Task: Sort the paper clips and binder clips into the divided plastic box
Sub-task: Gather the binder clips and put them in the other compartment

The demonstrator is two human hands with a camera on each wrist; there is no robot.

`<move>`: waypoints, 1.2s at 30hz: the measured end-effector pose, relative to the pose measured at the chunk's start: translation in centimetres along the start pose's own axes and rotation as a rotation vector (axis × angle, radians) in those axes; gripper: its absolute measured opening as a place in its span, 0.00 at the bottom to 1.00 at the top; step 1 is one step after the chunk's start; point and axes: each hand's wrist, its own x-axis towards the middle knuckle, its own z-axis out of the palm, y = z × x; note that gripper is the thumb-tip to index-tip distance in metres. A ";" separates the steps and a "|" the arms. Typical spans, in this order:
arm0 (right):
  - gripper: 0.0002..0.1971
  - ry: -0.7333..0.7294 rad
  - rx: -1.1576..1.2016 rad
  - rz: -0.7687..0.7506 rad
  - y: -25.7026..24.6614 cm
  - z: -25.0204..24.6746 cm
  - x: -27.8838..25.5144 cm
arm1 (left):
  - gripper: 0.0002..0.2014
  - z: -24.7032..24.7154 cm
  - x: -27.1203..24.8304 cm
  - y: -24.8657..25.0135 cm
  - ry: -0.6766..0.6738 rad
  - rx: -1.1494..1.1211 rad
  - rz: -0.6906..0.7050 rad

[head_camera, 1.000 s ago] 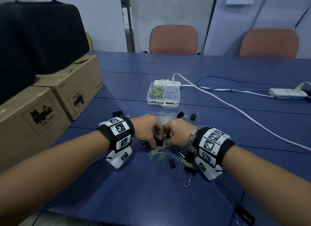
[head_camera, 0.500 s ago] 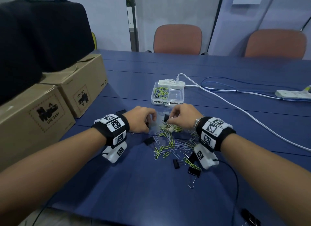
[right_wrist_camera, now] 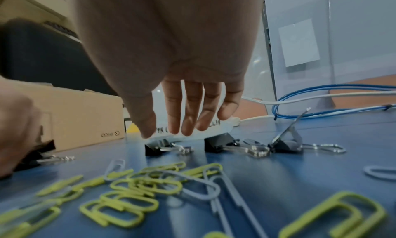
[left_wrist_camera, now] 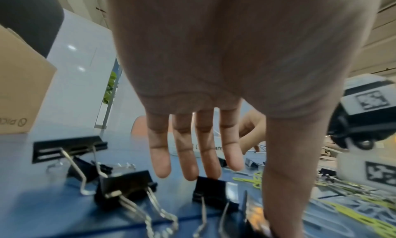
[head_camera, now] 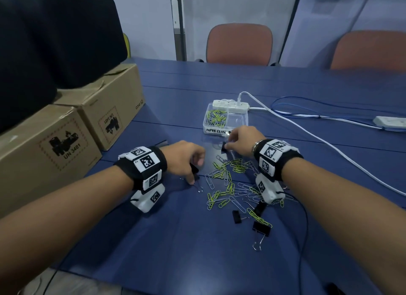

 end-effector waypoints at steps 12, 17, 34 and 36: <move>0.10 -0.067 0.825 0.097 -1.3 -11.1 -7.7 | 0.12 1.9 1.6 6.5 0.097 -0.019 0.305; 0.12 -0.182 0.780 0.096 -0.4 -13.1 -11.3 | 0.11 2.2 2.6 8.0 0.096 -0.039 0.352; 0.22 -0.187 -0.071 -0.339 9.4 -2.2 -14.9 | 0.16 6.8 -2.1 10.9 -0.087 0.049 0.706; 0.26 -0.197 -0.102 -0.416 8.9 -1.5 -15.1 | 0.13 6.8 -2.5 10.5 -0.041 0.100 0.753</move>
